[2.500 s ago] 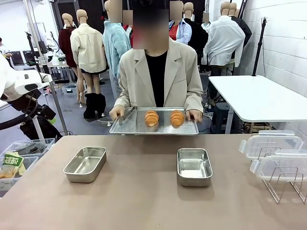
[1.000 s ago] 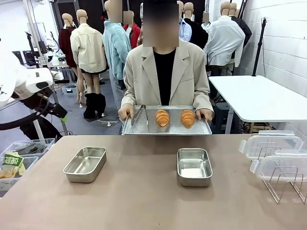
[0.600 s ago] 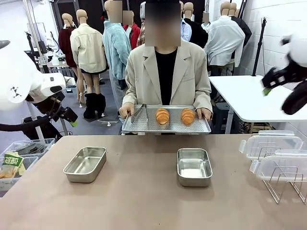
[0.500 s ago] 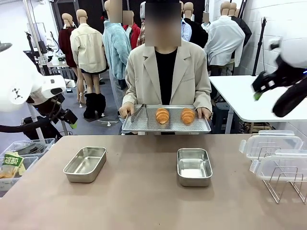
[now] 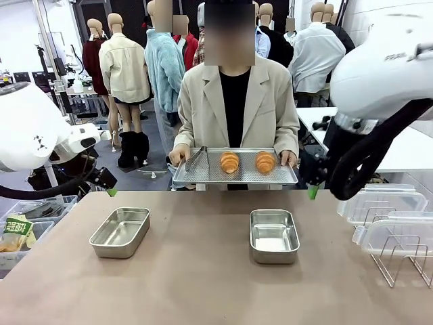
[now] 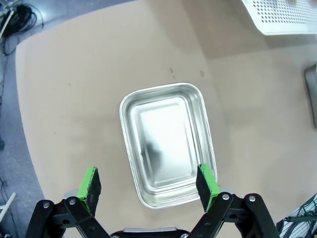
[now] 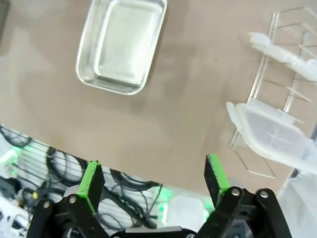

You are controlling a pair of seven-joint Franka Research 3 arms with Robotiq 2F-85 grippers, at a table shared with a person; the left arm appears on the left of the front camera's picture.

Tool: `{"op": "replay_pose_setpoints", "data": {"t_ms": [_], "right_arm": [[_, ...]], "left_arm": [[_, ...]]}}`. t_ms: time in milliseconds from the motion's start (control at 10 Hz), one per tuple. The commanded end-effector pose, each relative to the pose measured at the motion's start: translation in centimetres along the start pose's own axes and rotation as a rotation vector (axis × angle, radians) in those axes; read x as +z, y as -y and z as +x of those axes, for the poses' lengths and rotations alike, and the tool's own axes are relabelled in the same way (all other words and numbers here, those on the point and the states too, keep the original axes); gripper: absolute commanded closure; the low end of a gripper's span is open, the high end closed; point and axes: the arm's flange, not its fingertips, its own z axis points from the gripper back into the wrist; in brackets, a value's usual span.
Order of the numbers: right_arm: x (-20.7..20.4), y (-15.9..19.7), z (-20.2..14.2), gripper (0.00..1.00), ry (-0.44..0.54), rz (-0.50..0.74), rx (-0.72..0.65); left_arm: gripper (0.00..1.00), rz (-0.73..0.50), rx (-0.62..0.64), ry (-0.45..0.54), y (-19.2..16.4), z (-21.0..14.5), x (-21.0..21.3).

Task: Place the bread in airtight containers.
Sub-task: Lift both Airtight Container.

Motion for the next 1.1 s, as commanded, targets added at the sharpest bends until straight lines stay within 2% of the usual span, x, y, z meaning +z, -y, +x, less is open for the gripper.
{"op": "replay_pose_setpoints", "data": {"t_ms": [0, 400, 500, 700, 900, 1000], "right_arm": [[1.0, -0.1, -0.4, 0.0, 0.032, 0.01, -0.033], [0.8, 0.1, -0.2, 0.0, 0.02, 0.0, -0.009], [-1.3, -0.9, 2.3, 0.0, -0.033, -0.013, 0.069], [-6.2, -2.3, 7.7, 0.0, -0.175, -0.044, 0.052], [-10.3, -3.2, 9.9, 0.0, -0.262, -0.06, 0.011], [-12.3, -3.3, 10.9, 0.0, -0.268, -0.064, -0.011]], "left_arm": [[0.0, 0.025, -0.012, 0.012, -0.3, 0.0, 1.1], [0.0, 0.005, -0.013, -0.001, -0.1, 0.8, -0.4], [0.0, -0.021, 0.003, -0.036, -0.5, 1.5, -1.7], [0.0, -0.109, -0.019, -0.162, -0.8, 2.5, -5.1], [0.0, -0.155, 0.004, -0.232, -0.7, 2.8, -8.1], [0.0, -0.131, 0.015, -0.257, -0.8, 3.0, -9.5]]}}
